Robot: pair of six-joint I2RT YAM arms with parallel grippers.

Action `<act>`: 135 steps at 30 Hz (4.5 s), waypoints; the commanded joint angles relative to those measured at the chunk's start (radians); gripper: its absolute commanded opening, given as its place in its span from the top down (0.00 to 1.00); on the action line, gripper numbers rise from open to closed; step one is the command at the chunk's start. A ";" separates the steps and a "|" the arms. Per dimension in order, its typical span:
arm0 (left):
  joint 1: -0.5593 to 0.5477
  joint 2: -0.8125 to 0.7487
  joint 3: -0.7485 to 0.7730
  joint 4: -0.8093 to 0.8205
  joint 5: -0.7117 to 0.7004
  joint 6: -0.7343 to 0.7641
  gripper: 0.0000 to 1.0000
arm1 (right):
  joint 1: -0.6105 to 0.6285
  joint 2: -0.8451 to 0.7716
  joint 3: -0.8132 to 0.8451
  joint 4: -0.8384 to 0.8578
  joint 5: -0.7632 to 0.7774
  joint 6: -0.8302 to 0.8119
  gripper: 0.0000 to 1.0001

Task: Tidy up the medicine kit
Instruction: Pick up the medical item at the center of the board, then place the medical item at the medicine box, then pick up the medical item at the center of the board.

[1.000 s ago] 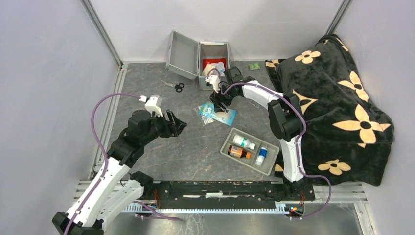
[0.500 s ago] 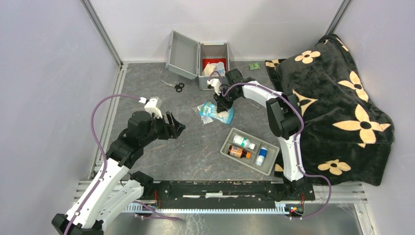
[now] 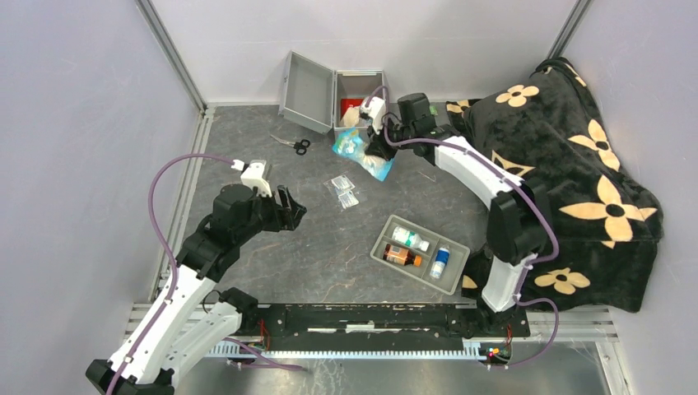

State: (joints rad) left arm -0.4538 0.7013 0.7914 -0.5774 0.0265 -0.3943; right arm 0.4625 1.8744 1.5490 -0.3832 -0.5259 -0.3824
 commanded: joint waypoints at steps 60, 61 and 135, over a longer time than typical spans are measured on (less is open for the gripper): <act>0.000 -0.003 -0.048 0.068 -0.051 0.041 0.23 | 0.121 -0.211 -0.344 0.406 0.418 0.599 0.43; -0.001 0.000 -0.048 0.067 -0.050 0.041 0.23 | 0.128 -0.189 -0.336 0.394 0.403 0.601 0.43; 0.000 0.036 -0.040 0.049 -0.076 0.035 0.23 | 0.252 0.153 -0.013 0.278 0.461 0.534 0.65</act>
State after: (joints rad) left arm -0.4541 0.7452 0.7448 -0.5442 -0.0296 -0.3836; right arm 0.7162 2.1399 1.5375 -0.1638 -0.0460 0.1379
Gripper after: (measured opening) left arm 0.765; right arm 0.366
